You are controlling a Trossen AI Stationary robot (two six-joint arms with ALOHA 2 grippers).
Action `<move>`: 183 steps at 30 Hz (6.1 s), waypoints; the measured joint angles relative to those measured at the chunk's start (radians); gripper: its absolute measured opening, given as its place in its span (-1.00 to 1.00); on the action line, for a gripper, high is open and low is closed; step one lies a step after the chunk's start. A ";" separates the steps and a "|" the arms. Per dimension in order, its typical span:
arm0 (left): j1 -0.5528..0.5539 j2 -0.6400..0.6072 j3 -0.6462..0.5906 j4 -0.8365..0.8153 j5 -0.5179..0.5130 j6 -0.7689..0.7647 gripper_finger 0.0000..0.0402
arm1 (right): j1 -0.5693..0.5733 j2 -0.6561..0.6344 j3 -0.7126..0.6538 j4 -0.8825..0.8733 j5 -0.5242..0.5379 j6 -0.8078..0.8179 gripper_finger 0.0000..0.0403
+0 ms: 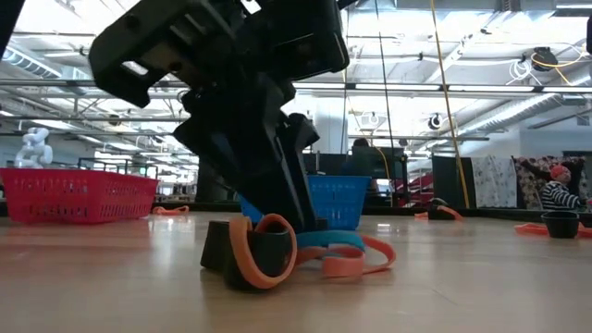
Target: Sort rubber bands into baskets
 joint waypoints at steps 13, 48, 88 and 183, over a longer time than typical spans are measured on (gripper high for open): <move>0.000 0.043 0.002 0.037 0.002 -0.010 -0.47 | 0.000 0.000 0.000 -0.005 0.001 -0.011 -0.20; 0.394 -0.361 0.001 -0.189 -0.154 0.135 -1.00 | -0.109 0.000 0.000 0.009 0.084 -0.035 -0.20; 0.441 -0.222 -0.002 -0.186 -0.136 0.044 -0.82 | -0.794 0.000 0.000 0.405 0.207 -0.964 -0.20; 0.836 -0.602 -0.127 -0.618 -0.023 -0.283 -0.43 | -1.346 0.565 0.401 0.275 -0.290 -1.805 -0.20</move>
